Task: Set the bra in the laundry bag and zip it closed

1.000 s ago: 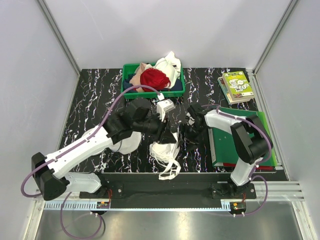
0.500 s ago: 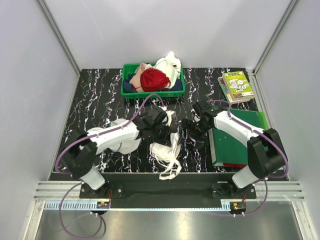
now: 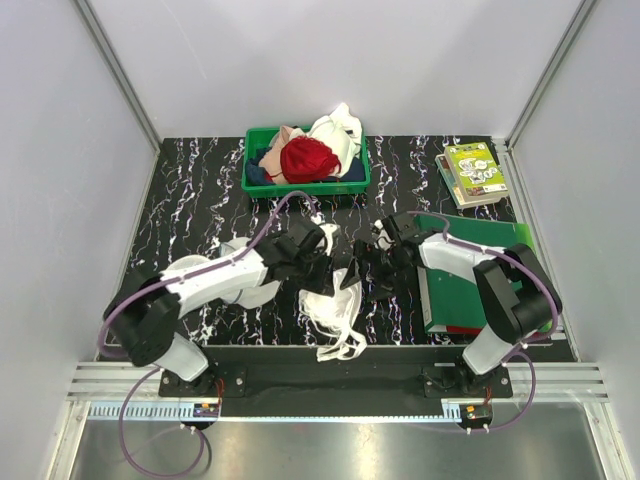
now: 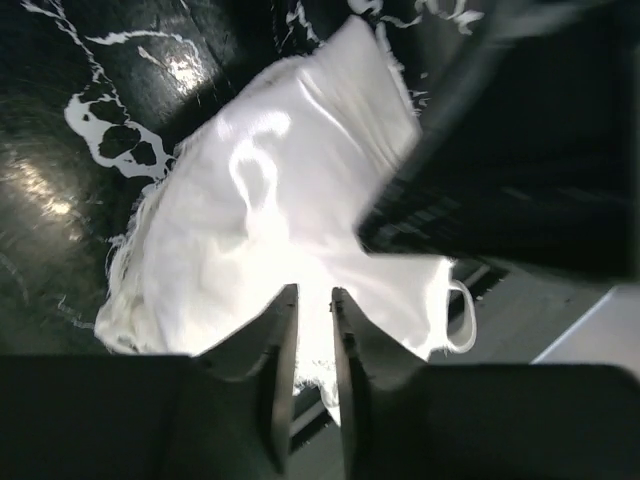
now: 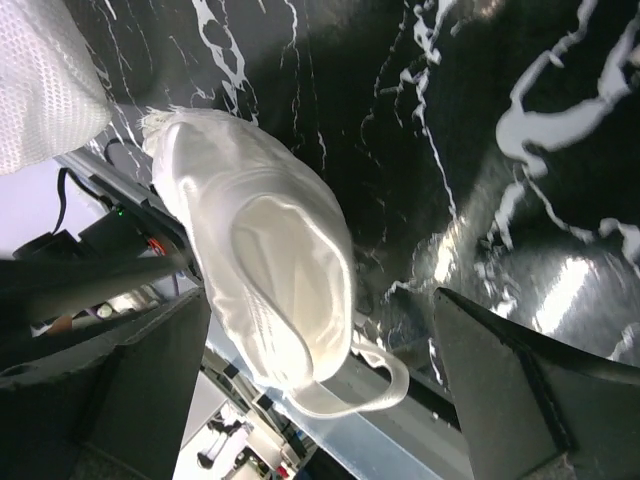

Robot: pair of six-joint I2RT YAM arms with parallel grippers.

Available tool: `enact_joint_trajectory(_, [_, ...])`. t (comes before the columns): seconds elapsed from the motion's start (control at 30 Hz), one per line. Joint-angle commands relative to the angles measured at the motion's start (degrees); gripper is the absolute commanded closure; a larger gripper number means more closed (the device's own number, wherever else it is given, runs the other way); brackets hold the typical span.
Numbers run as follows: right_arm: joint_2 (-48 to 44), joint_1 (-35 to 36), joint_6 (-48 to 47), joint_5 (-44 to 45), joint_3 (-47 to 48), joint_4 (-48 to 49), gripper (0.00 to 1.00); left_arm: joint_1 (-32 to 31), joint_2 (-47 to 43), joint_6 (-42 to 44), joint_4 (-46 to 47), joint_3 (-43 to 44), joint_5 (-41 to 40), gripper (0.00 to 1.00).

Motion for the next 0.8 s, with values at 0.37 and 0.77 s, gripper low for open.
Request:
enact_joint_trajectory(0.37, [5.78, 0.97, -5.87, -11.46, -4.74, 21.60, 0.59, 10.59, -19.97, 10.54, -5.98, 3.42, 8.58, 0.23])
enact_joint_trajectory(0.77, [-16.09, 1.15, -10.81, -18.83, -6.83, 7.62, 0.99, 11.74, -14.01, 16.01, -7.92, 6.76, 19.83, 0.05])
